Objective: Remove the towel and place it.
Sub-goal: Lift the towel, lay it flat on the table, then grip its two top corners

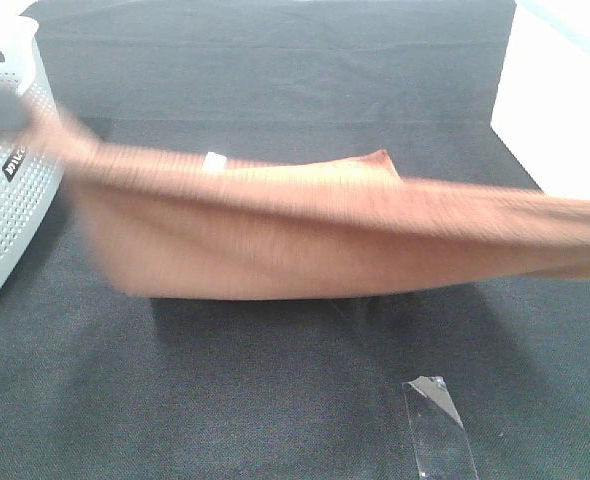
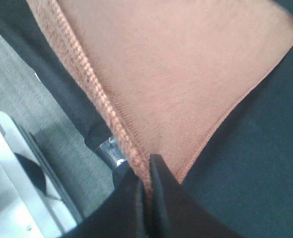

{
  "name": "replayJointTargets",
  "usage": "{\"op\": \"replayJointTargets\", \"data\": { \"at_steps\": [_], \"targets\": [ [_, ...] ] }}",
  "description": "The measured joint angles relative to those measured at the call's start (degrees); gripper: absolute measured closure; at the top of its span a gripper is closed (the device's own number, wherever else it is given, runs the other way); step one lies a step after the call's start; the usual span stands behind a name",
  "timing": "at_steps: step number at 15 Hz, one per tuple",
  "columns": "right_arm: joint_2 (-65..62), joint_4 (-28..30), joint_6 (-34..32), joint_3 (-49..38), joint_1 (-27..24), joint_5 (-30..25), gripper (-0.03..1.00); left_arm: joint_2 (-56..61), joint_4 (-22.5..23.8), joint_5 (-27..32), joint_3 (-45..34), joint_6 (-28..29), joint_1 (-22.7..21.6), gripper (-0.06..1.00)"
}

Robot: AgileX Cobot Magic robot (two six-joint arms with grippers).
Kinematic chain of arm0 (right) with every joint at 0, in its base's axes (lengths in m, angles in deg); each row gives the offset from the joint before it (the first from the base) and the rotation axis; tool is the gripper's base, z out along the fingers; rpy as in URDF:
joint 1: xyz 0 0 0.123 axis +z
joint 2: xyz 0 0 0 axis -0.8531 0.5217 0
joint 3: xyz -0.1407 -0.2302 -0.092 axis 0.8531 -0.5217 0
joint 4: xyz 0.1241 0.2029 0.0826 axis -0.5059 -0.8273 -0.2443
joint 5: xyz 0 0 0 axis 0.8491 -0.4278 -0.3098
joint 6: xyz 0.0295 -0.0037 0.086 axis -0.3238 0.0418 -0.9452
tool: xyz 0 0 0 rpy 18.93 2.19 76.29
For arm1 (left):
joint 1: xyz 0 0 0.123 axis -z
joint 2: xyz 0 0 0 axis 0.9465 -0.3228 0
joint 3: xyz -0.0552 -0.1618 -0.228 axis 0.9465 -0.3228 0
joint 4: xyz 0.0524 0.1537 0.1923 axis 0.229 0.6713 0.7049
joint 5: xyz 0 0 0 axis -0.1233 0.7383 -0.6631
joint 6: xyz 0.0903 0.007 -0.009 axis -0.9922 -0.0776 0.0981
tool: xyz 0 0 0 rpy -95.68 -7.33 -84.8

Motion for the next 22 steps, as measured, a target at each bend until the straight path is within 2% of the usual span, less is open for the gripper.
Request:
{"op": "replayJointTargets", "data": {
  "at_steps": [3,6,10,13,18,20,22],
  "targets": [
    [-4.87,-3.32,2.01,-3.78,0.0,-0.46,0.97,5.33,0.06,-3.5,-3.5,0.8,-0.34,0.94],
    [-5.21,-4.7,4.87,-11.75,-0.17,-0.86,0.97,6.7,0.11,-8.82,-9.57,1.6,-0.34,0.94],
    [-5.21,-7.22,13.01,-17.93,0.17,-0.8,0.97,6.7,0.17,-11.0,-15.76,1.89,-0.34,0.94],
    [-4.81,-6.99,14.38,-18.22,5.73,-0.8,0.97,6.7,0.23,-13.18,-20.05,1.95,-0.17,0.94],
    [-1.66,-6.82,14.38,-18.22,20.28,-0.74,0.97,4.07,0.46,-15.64,-22.35,2.52,6.93,0.94],
    [-1.66,-6.65,14.38,-18.22,22.63,-0.8,0.97,1.49,0.46,-16.5,-22.52,2.41,8.65,0.94],
    [-1.66,-5.9,14.38,-18.22,22.75,-0.8,0.97,0.52,0.46,-17.36,-22.52,1.95,9.45,0.94]
  ]
}}
